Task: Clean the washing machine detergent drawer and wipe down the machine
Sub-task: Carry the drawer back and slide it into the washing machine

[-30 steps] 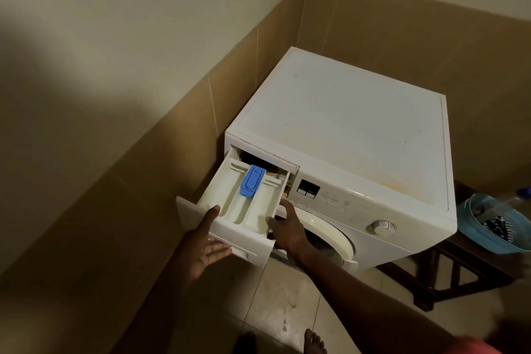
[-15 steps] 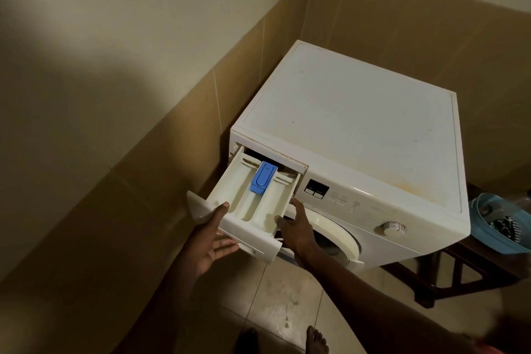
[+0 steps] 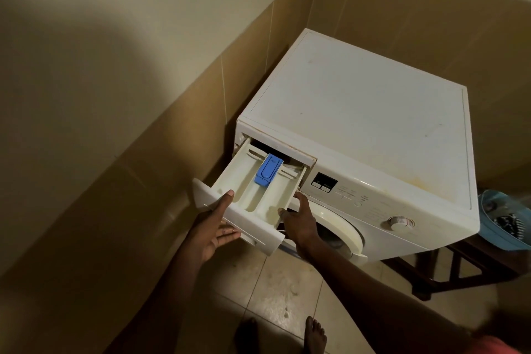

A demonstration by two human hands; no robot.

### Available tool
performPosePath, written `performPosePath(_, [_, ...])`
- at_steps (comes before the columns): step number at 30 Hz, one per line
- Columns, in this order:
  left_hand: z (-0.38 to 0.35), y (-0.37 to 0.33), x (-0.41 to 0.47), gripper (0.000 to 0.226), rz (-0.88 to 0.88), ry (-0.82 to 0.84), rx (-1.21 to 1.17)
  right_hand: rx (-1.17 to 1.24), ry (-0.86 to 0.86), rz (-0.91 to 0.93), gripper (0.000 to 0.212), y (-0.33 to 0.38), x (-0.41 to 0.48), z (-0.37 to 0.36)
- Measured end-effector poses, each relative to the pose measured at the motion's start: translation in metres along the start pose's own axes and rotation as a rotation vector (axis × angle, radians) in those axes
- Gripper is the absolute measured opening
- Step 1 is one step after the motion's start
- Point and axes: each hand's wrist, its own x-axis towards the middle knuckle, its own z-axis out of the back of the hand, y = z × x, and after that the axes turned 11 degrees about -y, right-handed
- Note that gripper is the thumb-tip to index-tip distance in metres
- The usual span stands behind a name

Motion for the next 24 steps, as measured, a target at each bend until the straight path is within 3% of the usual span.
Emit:
performPosePath(7, [-0.002, -0.001, 0.005, 0.060, 0.010, -0.017, -0.046, -0.041, -0.082, 0.109, 0.058, 0.001, -0.006, -0.003])
performPosePath(24, [-0.004, -0.002, 0.006, 0.061, -0.013, -0.072, -0.080, -0.188, -0.083, 0.142, 0.058, 0.011, -0.008, -0.006])
